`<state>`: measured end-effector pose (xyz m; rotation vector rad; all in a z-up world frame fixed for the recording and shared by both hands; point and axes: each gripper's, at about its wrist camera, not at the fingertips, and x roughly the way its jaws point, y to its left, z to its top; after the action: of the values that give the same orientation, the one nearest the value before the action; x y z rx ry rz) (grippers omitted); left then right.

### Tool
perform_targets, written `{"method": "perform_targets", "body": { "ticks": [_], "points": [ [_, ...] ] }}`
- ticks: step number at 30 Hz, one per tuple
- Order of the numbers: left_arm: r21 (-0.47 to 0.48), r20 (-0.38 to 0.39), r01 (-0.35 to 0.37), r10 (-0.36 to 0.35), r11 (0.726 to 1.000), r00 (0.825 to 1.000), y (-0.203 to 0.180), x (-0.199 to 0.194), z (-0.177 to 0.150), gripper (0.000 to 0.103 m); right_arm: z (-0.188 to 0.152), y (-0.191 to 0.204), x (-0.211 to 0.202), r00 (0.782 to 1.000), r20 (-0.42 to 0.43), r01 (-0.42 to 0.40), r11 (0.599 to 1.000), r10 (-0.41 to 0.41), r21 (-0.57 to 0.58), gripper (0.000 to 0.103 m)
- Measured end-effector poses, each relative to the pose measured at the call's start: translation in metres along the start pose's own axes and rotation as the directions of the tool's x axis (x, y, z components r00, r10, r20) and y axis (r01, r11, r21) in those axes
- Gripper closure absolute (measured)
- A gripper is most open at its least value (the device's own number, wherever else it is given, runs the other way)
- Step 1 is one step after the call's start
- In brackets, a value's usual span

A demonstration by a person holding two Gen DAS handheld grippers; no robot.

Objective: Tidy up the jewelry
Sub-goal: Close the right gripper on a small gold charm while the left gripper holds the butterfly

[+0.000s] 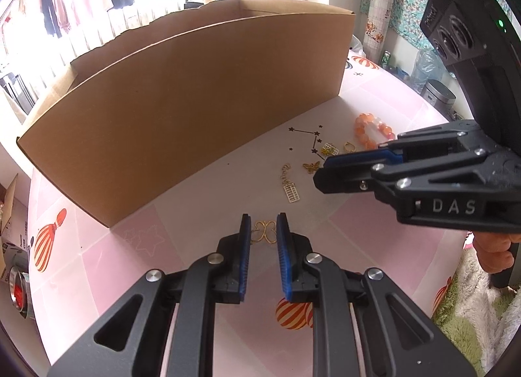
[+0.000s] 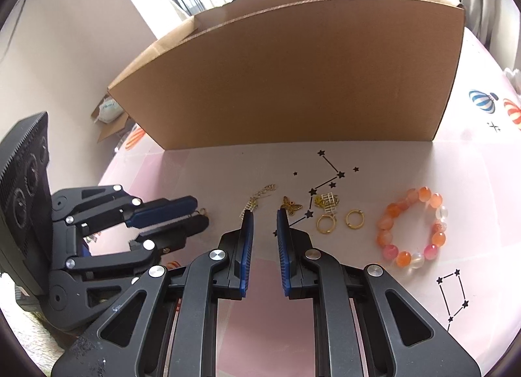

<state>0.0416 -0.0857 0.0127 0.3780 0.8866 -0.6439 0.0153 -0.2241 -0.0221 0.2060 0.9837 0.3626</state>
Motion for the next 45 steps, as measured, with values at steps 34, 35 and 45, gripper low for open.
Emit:
{"method": "perform_targets", "body": {
  "ticks": [34,35,45],
  "points": [
    [-0.029,0.006,0.011,-0.011,1.000,1.000,0.010,0.003,-0.003,0.088,0.005,0.053,0.027,0.965,0.034,0.261,0.949,-0.259,-0.175,0.085],
    [-0.030,0.005,0.012,-0.012,0.999,1.000,0.010,0.003,-0.003,0.088,0.005,0.052,0.026,0.966,0.034,0.259,0.950,-0.257,-0.175,0.085],
    [-0.029,0.005,0.011,-0.011,1.000,1.000,0.010,0.004,-0.003,0.088,0.003,0.039,0.022,0.971,0.038,0.239,0.959,-0.236,-0.153,0.093]
  ]
}}
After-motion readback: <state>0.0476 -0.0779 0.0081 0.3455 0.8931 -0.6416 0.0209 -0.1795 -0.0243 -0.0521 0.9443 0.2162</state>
